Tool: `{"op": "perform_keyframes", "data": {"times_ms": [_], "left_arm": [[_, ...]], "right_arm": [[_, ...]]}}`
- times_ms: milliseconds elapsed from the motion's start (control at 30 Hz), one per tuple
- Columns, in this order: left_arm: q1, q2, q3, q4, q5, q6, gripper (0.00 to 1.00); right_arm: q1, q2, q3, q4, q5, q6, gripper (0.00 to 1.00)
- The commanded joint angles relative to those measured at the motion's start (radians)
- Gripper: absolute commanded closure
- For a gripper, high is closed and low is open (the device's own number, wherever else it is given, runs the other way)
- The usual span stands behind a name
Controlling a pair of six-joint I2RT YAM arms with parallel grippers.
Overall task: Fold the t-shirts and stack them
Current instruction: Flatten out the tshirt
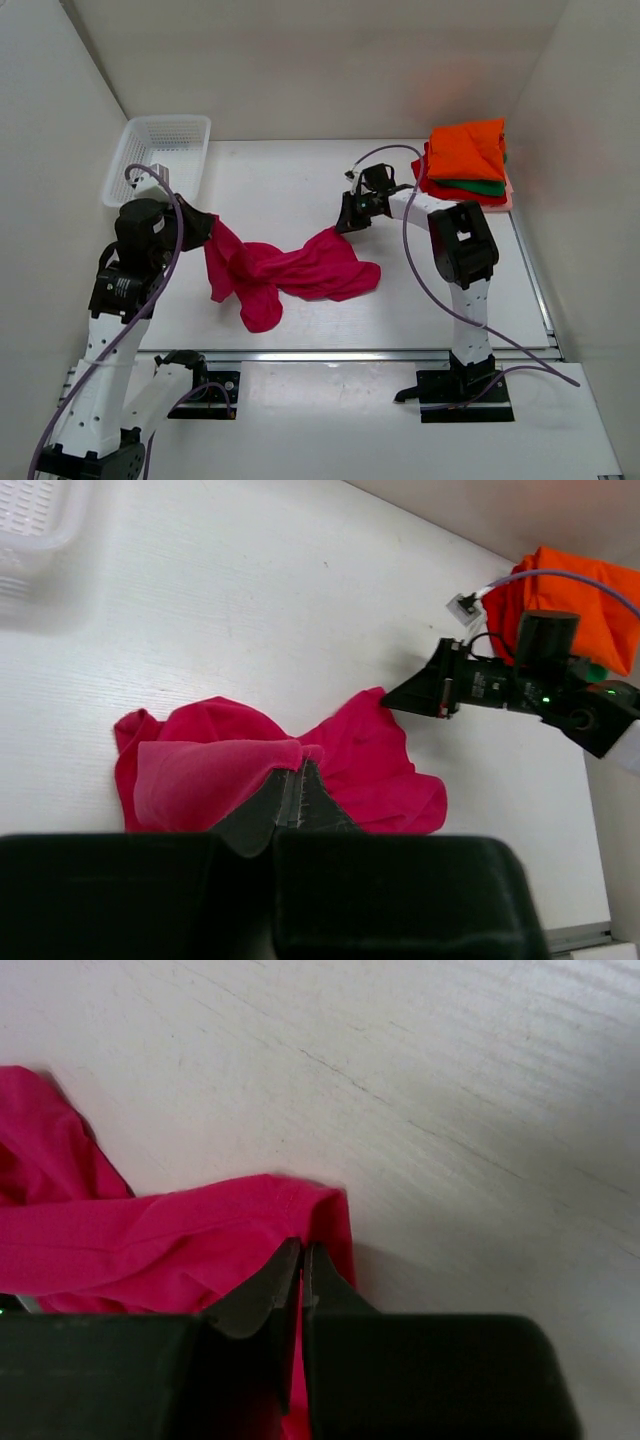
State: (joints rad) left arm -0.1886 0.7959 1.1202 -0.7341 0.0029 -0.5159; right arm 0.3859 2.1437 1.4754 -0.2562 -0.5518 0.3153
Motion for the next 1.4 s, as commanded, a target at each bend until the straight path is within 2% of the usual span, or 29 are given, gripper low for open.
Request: {"op": "perform_keyframes", "data": {"times_ms": [0,67,167,233,267,300,333,367,433,467,533,667,700,800,867,1000,1100,1233,1300,1367], "left_arm": [[0.037,0.087,0.070,0.068,0.000,0.057,1.00],[0.093,0.174,0.199,0.093,0.017,0.099,1.00],[0.136,0.317,0.485,0.088,0.000,0.116,1.00],[0.143,0.429,0.822,0.023,-0.053,0.155,1.00],[0.150,0.515,0.919,-0.031,-0.064,0.158,1.00],[0.153,0.595,1.092,-0.078,-0.070,0.172,1.00],[0.138,0.630,1.198,-0.096,-0.110,0.180,1.00],[0.129,0.626,1.214,-0.073,-0.116,0.182,1.00],[0.135,0.541,1.132,-0.019,-0.128,0.162,1.00],[0.114,0.507,1.044,0.042,-0.142,0.166,1.00],[0.094,0.361,0.921,0.126,-0.142,0.156,1.00],[-0.023,0.232,0.882,0.128,-0.228,0.178,1.00],[-0.129,0.144,0.838,0.131,-0.283,0.185,1.00],[-0.216,0.057,0.839,0.110,-0.281,0.177,1.00],[-0.226,0.048,0.884,0.079,-0.249,0.171,1.00],[-0.218,0.129,1.032,-0.028,-0.153,0.145,1.00],[-0.221,0.137,0.962,0.001,-0.120,0.132,1.00],[-0.210,0.146,0.781,0.074,-0.122,0.151,1.00],[-0.155,0.170,0.702,0.126,-0.104,0.171,1.00],[-0.091,0.199,0.624,0.192,-0.023,0.168,1.00]], "right_arm": [[-0.010,-0.100,0.083,-0.107,0.053,-0.090,1.00],[-0.044,-0.195,0.115,-0.126,0.099,-0.117,0.99],[-0.108,-0.390,0.186,-0.153,0.171,-0.130,1.00],[-0.157,-0.506,0.255,-0.189,0.203,-0.133,1.00],[-0.203,-0.527,0.310,-0.213,0.204,-0.131,1.00],[-0.222,-0.577,0.333,-0.222,0.191,-0.125,1.00],[-0.263,-0.629,0.345,-0.225,0.179,-0.130,1.00],[-0.298,-0.655,0.347,-0.227,0.174,-0.130,1.00],[-0.346,-0.773,0.310,-0.216,0.162,-0.134,1.00],[-0.372,-0.803,0.266,-0.215,0.150,-0.140,1.00],[-0.412,-0.940,0.205,-0.206,0.139,-0.140,1.00],[-0.473,-1.148,0.060,-0.199,0.084,-0.130,1.00],[-0.499,-1.232,0.037,-0.243,0.073,-0.131,1.00],[-0.486,-1.321,0.026,-0.287,0.110,-0.136,1.00],[-0.467,-1.344,0.042,-0.323,0.124,-0.139,1.00],[-0.476,-1.343,0.138,-0.385,0.113,-0.139,1.00],[-0.458,-1.314,0.223,-0.417,0.128,-0.140,1.00],[-0.467,-1.260,0.214,-0.399,0.102,-0.145,1.00],[-0.484,-1.223,0.172,-0.373,0.060,-0.137,1.00],[-0.525,-1.194,0.111,-0.287,-0.012,-0.130,1.00]]}}
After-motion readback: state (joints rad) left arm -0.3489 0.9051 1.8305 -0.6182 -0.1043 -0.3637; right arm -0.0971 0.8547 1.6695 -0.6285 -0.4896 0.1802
